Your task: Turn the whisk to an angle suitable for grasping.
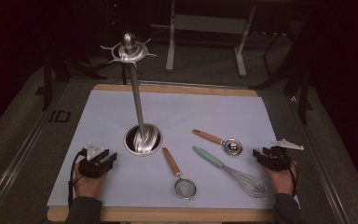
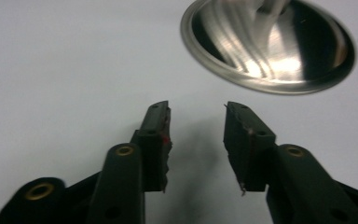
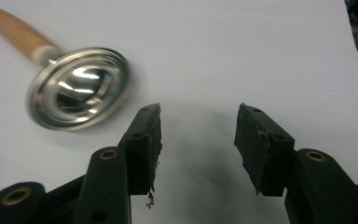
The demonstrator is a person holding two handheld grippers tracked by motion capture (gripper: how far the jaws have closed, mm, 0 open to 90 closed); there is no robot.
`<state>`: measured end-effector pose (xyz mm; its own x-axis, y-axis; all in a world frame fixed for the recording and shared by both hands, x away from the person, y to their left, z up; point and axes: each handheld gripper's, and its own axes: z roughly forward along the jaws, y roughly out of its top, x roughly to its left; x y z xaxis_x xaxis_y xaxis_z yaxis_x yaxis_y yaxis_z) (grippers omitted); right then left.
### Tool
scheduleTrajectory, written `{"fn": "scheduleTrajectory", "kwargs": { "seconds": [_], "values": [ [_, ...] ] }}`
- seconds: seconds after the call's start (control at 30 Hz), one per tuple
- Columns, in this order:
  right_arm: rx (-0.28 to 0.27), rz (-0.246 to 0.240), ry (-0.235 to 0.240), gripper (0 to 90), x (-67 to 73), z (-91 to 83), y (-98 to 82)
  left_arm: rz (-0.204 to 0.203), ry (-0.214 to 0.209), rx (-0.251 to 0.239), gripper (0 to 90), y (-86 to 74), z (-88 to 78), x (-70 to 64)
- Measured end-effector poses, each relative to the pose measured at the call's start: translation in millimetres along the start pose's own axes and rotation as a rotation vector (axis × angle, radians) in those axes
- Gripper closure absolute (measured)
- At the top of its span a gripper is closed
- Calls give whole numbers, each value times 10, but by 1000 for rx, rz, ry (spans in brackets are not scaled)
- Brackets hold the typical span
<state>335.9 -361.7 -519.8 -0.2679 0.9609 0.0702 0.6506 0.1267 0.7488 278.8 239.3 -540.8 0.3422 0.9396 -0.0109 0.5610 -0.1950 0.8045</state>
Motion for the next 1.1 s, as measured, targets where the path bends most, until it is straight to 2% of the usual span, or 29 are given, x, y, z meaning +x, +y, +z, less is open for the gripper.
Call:
{"fn": "scheduleTrajectory", "kwargs": {
  "seconds": [0.1, 0.4, 0.43, 0.5, 0.53, 0.57, 0.6, 0.63, 0.67, 0.8, 0.9, 0.97, 1.0, 1.03, 1.07, 1.1],
  "values": [
    [-13, -42, 8, 516, 56, -51, 57, 25, 2, -12, 669, -6, -12, -27],
    [-14, -105, 55, 550, 225, -186, 211, 52, 21, -3, 653, -5, -6, -59],
    [3, -151, 88, 558, 331, -224, 273, 51, 17, -1, 652, -5, -4, -58],
    [9, -162, 98, 565, 364, -236, 291, 52, 14, -1, 652, -5, -5, -55],
    [33, -185, 140, 604, 434, -241, 332, 50, 10, -1, 652, -5, -4, -55],
    [33, -185, 140, 604, 434, -241, 332, 50, 7, -1, 652, -5, -4, -53],
    [60, -232, 161, 637, 522, -234, 370, 47, 5, -2, 653, -5, -4, -48],
    [60, -232, 161, 637, 522, -234, 370, 43, 4, -3, 653, -6, -6, -44],
    [74, -253, 176, 659, 567, -230, 388, 37, 5, -10, 652, -8, -8, -44],
    [127, -311, 228, 808, 754, -210, 440, 33, 8, -15, 647, -11, -12, -43],
    [155, -360, 257, 880, 898, -206, 461, 30, 8, -16, 642, -10, -13, -42],
    [174, -407, 265, 888, 1000, -202, 467, 29, 9, -17, 640, -11, -14, -39],
    [196, -446, 277, 887, 1099, -198, 466, 28, 9, -14, 639, -10, -15, -38],
    [196, -446, 277, 887, 1099, -198, 466, 28, 9, -14, 639, -10, -15, -38],
    [217, -481, 286, 847, 1180, -177, 464, 28, 9, -16, 639, -11, -14, -39],
    [228, -490, 289, 807, 1208, -165, 460, 29, 9, -16, 639, -11, -14, -39]
  ]
}}
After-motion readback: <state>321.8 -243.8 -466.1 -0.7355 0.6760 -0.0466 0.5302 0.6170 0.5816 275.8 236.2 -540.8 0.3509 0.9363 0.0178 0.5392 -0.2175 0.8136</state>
